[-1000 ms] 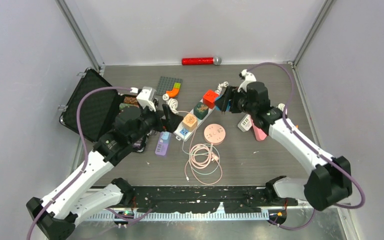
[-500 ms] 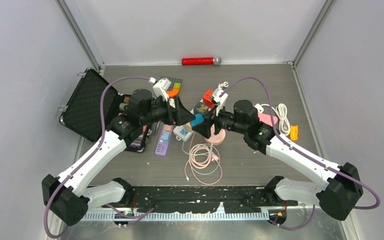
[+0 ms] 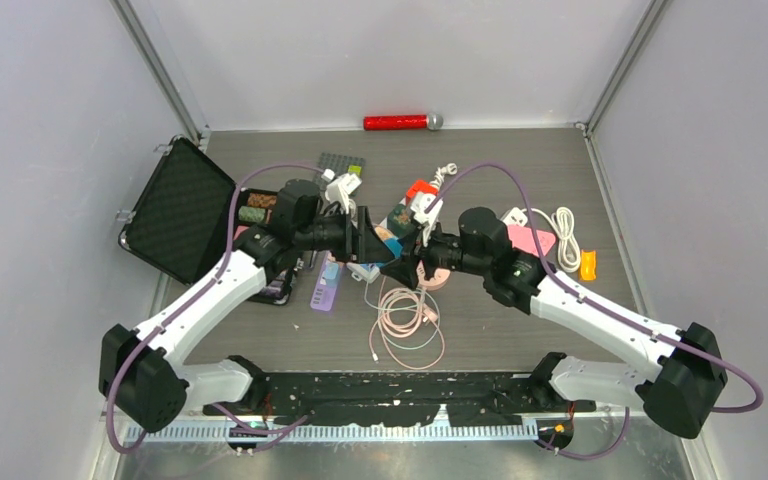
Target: Insert the plug
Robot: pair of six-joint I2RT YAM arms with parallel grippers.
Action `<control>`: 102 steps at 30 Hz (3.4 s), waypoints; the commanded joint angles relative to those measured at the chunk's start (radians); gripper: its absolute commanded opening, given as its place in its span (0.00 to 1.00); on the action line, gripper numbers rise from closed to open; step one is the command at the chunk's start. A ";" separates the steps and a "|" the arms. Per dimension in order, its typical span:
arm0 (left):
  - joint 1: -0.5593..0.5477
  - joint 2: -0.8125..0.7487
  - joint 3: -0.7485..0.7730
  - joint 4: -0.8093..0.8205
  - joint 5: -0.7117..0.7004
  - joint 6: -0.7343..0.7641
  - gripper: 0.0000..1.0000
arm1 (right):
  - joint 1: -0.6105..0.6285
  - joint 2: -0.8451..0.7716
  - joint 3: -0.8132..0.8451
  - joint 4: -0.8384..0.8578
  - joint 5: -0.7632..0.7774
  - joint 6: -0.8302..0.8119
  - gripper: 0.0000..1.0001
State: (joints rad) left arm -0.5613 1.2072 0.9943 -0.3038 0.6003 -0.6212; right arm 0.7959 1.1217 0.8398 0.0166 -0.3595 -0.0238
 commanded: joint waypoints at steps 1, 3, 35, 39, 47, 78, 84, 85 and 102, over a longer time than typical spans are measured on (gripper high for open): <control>0.005 0.022 0.006 -0.002 0.104 -0.003 0.53 | 0.026 0.001 0.046 0.023 0.030 -0.052 0.53; 0.005 0.026 0.001 0.010 0.136 -0.010 0.52 | 0.037 0.005 0.047 0.022 0.040 -0.064 0.53; -0.188 0.098 0.009 0.046 -0.549 -0.146 0.00 | 0.016 -0.135 0.060 -0.481 0.827 0.551 0.95; -0.262 0.180 0.059 0.064 -0.727 -0.318 0.00 | -0.102 -0.106 0.028 -0.632 0.839 0.739 0.92; -0.399 0.583 0.634 -0.558 -1.122 -0.575 0.00 | -0.154 -0.227 -0.035 -0.760 0.908 0.846 0.88; -0.466 0.896 0.898 -0.749 -1.146 -0.745 0.00 | -0.176 -0.290 -0.050 -0.806 1.030 0.831 0.89; -0.473 0.902 0.898 -0.728 -1.138 -0.732 0.00 | -0.176 -0.279 -0.052 -0.806 1.032 0.834 0.89; -0.475 0.906 0.898 -0.725 -1.135 -0.729 0.00 | -0.175 -0.279 -0.052 -0.806 1.032 0.835 0.89; -0.476 0.949 0.923 -0.797 -1.138 -0.772 0.00 | -0.176 -0.272 -0.057 -0.806 1.039 0.839 0.89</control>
State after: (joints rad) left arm -1.0328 2.1368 1.8854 -1.0607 -0.5045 -1.3617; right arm 0.6243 0.8494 0.7757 -0.7952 0.6353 0.7898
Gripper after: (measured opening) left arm 0.134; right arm 0.890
